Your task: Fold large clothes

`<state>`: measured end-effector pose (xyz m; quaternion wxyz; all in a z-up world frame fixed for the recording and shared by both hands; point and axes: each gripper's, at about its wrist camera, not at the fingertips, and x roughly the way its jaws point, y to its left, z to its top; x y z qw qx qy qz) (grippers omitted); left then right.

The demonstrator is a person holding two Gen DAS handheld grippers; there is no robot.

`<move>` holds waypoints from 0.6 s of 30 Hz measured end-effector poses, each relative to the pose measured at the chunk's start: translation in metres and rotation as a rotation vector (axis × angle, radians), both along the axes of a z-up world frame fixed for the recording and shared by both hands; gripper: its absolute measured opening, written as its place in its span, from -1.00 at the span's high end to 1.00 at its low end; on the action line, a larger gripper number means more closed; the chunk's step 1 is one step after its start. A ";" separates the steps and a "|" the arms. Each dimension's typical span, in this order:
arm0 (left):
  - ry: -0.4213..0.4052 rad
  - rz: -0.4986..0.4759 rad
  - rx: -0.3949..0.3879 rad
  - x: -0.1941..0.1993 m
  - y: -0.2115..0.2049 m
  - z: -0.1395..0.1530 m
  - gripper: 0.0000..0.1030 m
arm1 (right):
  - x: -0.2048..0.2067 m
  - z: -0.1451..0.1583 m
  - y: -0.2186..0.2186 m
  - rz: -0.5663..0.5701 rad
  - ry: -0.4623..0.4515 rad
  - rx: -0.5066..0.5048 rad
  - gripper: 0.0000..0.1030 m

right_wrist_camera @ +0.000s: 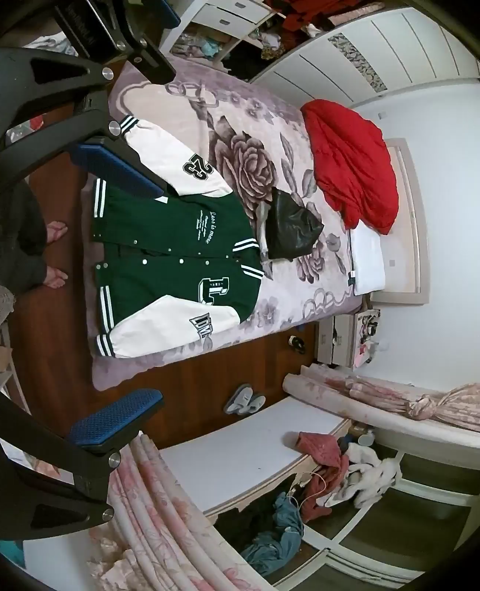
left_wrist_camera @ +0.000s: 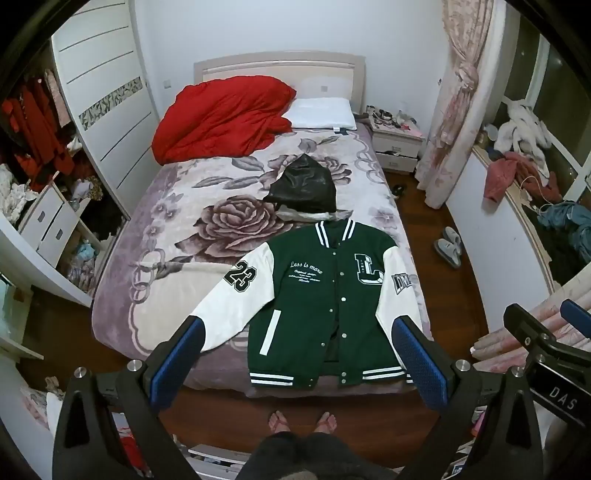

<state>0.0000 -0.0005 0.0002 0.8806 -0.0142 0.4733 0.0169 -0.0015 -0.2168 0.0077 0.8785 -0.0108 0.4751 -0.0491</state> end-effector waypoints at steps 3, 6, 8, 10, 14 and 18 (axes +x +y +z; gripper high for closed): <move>-0.002 -0.001 -0.007 0.000 0.000 0.000 -1.00 | 0.000 0.000 0.001 0.001 0.002 -0.003 -1.00; -0.006 0.001 -0.008 0.000 0.002 0.000 -1.00 | -0.001 0.002 0.002 0.000 0.003 -0.001 -1.00; -0.007 0.003 -0.010 0.000 0.003 -0.001 -1.00 | -0.001 0.003 0.003 0.001 0.003 -0.002 -1.00; -0.006 0.004 -0.007 0.001 0.003 0.003 -1.00 | 0.000 0.001 -0.001 0.002 0.003 0.008 -1.00; -0.009 0.010 -0.010 0.004 0.007 0.003 -1.00 | 0.000 0.002 0.000 0.000 0.002 0.009 -1.00; -0.014 0.004 0.000 0.003 0.007 0.006 -1.00 | -0.001 0.004 0.002 0.000 0.000 0.007 -1.00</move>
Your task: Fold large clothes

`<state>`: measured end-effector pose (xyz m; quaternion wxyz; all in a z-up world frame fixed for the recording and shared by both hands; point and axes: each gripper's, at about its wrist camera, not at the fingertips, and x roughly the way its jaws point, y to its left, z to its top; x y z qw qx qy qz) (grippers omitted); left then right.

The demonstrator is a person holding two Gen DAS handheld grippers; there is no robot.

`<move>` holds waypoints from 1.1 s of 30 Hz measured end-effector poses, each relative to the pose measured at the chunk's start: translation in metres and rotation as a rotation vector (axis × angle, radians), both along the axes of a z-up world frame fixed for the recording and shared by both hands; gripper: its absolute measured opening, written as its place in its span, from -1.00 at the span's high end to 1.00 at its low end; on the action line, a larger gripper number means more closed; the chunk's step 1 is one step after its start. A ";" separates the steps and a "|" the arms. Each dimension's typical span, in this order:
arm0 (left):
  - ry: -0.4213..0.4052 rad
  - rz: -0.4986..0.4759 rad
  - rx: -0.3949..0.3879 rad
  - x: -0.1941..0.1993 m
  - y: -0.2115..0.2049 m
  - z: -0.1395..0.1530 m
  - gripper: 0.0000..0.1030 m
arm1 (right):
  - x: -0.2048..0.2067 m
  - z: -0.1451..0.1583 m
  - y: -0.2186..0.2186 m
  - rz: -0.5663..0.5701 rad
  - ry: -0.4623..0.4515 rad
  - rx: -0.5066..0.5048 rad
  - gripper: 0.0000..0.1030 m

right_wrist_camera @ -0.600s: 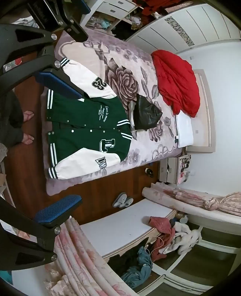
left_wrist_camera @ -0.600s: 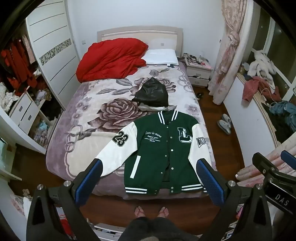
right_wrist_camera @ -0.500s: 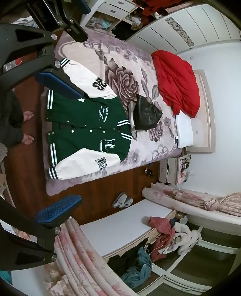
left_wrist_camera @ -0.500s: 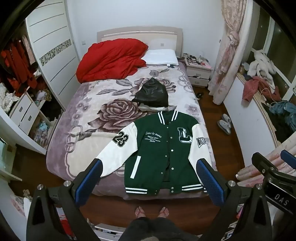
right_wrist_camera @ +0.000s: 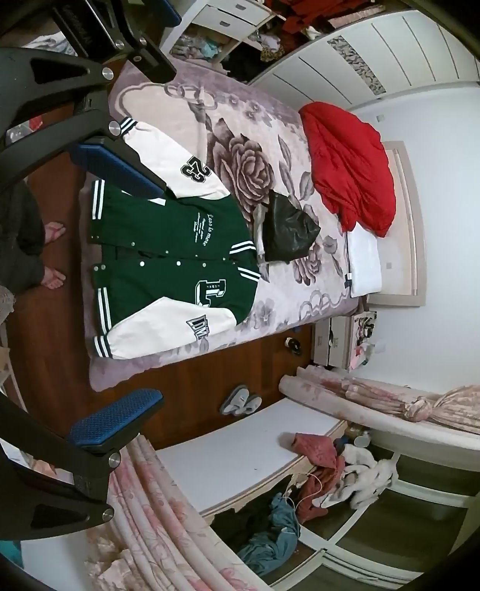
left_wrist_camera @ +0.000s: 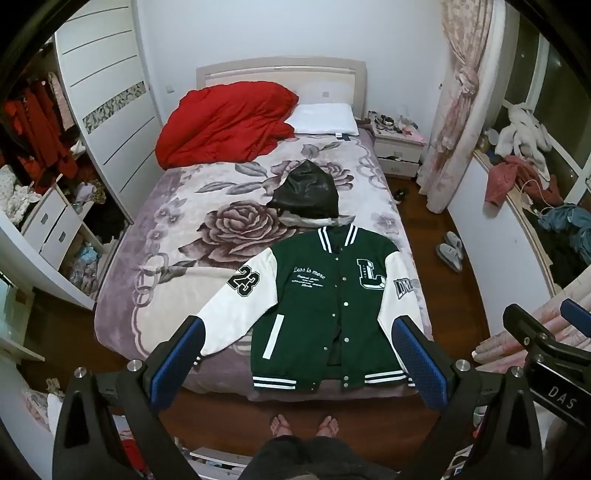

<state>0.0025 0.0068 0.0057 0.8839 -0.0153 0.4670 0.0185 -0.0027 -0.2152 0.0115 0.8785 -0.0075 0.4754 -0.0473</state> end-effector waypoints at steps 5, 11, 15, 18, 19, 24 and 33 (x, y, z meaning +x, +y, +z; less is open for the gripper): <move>-0.007 0.003 -0.001 -0.002 0.006 0.008 -1.00 | -0.001 0.001 0.000 0.000 -0.002 -0.001 -1.00; -0.020 0.006 0.004 -0.006 0.012 0.013 -1.00 | -0.002 0.003 0.000 0.000 -0.003 -0.002 -1.00; -0.020 0.006 0.006 -0.006 0.011 0.014 -1.00 | -0.003 0.004 0.000 0.000 -0.007 -0.003 -1.00; -0.022 0.006 0.005 -0.006 0.011 0.015 -1.00 | -0.004 0.004 0.000 0.000 -0.007 -0.002 -1.00; -0.022 0.006 0.006 -0.006 0.010 0.015 -1.00 | -0.005 0.004 0.000 0.001 -0.008 -0.004 -1.00; -0.024 0.005 0.007 -0.006 0.011 0.017 -1.00 | -0.003 0.009 0.002 -0.001 -0.011 -0.004 -1.00; -0.031 0.003 0.012 -0.005 0.009 0.023 -1.00 | -0.002 0.010 0.001 -0.002 -0.016 -0.005 -1.00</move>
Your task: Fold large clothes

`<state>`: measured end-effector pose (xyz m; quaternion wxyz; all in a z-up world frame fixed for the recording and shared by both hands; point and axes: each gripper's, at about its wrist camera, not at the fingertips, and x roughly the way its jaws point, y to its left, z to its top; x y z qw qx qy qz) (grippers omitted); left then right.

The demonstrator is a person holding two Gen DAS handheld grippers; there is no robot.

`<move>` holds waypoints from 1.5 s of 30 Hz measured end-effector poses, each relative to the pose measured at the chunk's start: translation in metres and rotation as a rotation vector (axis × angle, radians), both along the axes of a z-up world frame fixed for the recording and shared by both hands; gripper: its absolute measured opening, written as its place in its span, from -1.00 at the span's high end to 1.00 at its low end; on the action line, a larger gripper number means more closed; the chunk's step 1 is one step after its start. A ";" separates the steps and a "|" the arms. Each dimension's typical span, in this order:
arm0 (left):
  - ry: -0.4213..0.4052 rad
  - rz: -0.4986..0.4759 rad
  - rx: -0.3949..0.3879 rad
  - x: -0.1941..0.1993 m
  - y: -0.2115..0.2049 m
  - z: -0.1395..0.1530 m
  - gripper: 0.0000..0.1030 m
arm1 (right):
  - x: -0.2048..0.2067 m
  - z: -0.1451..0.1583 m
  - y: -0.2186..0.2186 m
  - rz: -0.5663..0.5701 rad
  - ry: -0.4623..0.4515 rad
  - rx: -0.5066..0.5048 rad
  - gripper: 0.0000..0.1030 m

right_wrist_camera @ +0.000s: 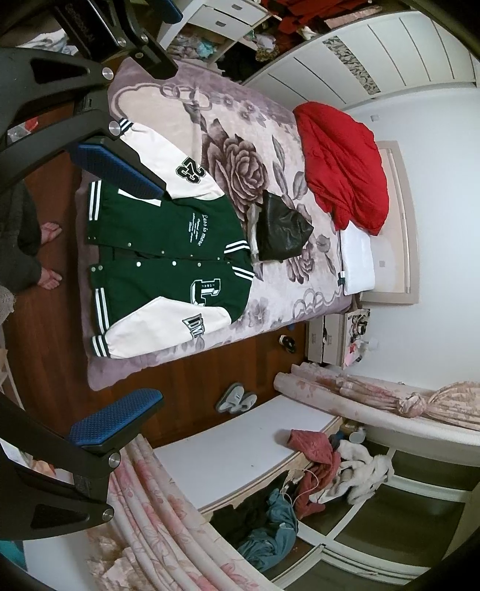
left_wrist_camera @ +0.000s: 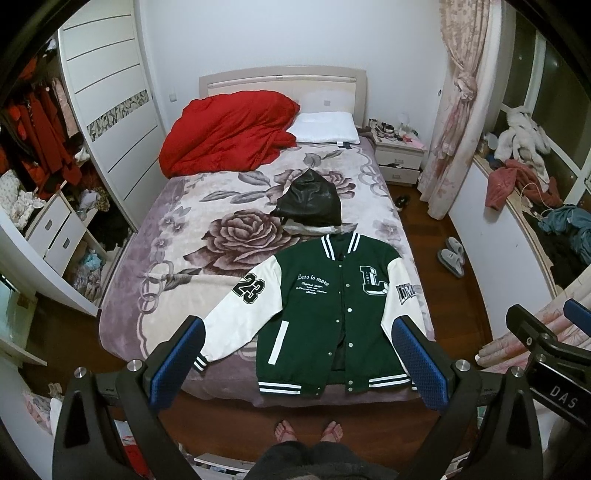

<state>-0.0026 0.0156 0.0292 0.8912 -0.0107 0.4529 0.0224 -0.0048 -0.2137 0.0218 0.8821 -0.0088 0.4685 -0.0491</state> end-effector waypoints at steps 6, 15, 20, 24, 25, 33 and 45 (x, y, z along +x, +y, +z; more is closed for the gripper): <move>-0.004 0.000 0.001 -0.001 0.001 0.001 -1.00 | -0.003 0.000 0.000 0.000 -0.003 0.002 -1.00; -0.005 0.000 0.000 -0.001 0.001 0.001 -1.00 | -0.003 0.001 0.002 0.000 -0.007 0.003 -1.00; -0.005 0.002 -0.001 -0.001 0.002 0.002 -1.00 | -0.004 0.001 0.002 0.001 -0.009 0.003 -1.00; -0.007 0.001 0.001 -0.003 0.000 0.000 -1.00 | -0.004 0.002 0.003 0.002 -0.013 0.000 -1.00; -0.007 0.000 0.001 -0.003 0.000 -0.001 -1.00 | -0.003 0.002 0.003 0.001 -0.013 0.002 -1.00; -0.011 0.003 0.001 -0.003 0.000 0.000 -1.00 | 0.004 0.016 0.010 0.004 -0.015 0.005 -1.00; -0.016 0.002 0.001 -0.001 0.001 0.003 -1.00 | 0.009 0.020 0.010 0.002 -0.017 0.005 -1.00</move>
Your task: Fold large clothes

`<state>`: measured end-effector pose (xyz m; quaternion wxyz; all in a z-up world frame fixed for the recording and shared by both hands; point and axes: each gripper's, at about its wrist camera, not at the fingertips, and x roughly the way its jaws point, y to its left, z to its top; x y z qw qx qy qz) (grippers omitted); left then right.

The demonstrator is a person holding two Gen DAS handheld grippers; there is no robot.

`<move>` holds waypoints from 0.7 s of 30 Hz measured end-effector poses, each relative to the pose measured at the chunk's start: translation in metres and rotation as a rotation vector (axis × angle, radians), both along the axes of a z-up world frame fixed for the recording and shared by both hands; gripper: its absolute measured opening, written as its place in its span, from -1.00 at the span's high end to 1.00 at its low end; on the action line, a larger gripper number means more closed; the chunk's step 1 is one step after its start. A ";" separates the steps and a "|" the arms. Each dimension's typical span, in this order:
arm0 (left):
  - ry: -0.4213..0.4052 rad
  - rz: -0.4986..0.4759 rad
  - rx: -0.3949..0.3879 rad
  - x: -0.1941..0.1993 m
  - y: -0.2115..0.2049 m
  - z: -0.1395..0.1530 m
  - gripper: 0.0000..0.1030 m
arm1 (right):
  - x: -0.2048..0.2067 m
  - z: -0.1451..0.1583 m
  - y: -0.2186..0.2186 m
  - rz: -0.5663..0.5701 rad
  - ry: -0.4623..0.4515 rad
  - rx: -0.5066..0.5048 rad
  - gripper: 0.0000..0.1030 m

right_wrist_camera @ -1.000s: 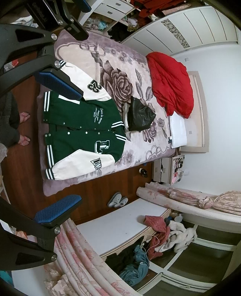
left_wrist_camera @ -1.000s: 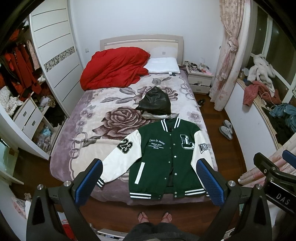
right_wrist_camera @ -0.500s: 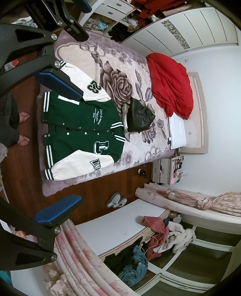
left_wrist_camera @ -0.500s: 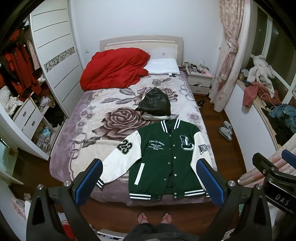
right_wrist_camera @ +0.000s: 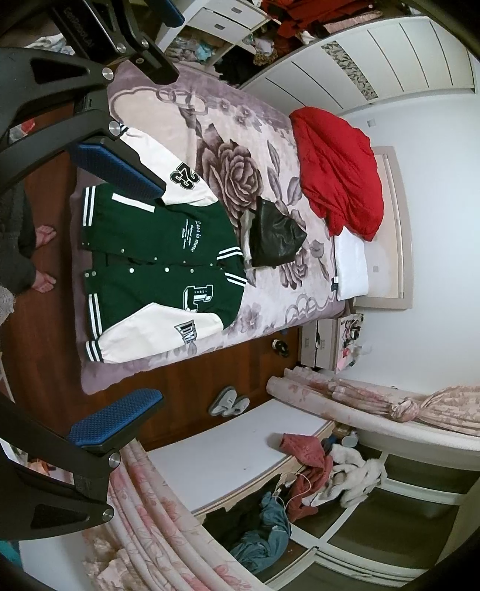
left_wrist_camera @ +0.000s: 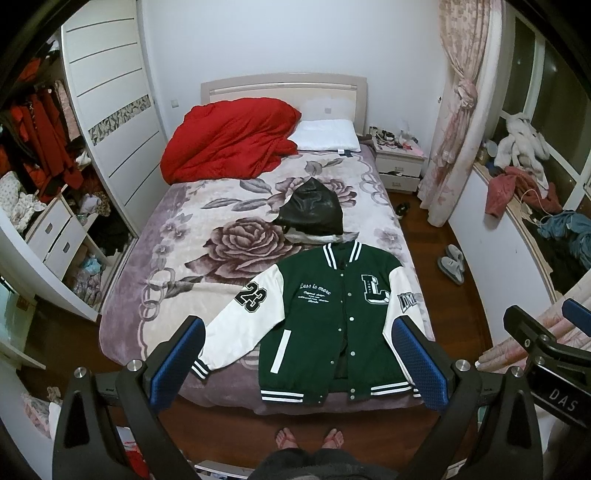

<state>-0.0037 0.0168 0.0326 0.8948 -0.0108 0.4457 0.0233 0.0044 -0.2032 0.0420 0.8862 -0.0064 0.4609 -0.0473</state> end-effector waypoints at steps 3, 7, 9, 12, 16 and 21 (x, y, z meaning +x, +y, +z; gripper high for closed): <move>-0.001 -0.002 0.000 -0.002 -0.001 -0.002 -1.00 | -0.004 -0.004 -0.001 0.001 -0.002 0.001 -1.00; -0.014 0.006 0.022 0.012 0.001 -0.004 -1.00 | 0.034 0.035 0.032 -0.015 0.016 0.014 -1.00; -0.016 0.017 0.062 0.035 0.004 -0.014 -1.00 | 0.052 0.027 0.034 -0.037 0.025 0.026 -1.00; -0.011 0.035 0.121 0.073 0.012 -0.054 -1.00 | 0.089 -0.015 0.021 -0.093 0.048 0.076 -1.00; 0.021 0.047 0.219 0.111 0.013 -0.139 -1.00 | 0.130 -0.123 -0.025 -0.216 0.143 0.058 -1.00; 0.197 0.066 0.249 0.152 0.009 -0.273 -1.00 | 0.172 -0.272 -0.109 -0.362 0.323 0.066 -1.00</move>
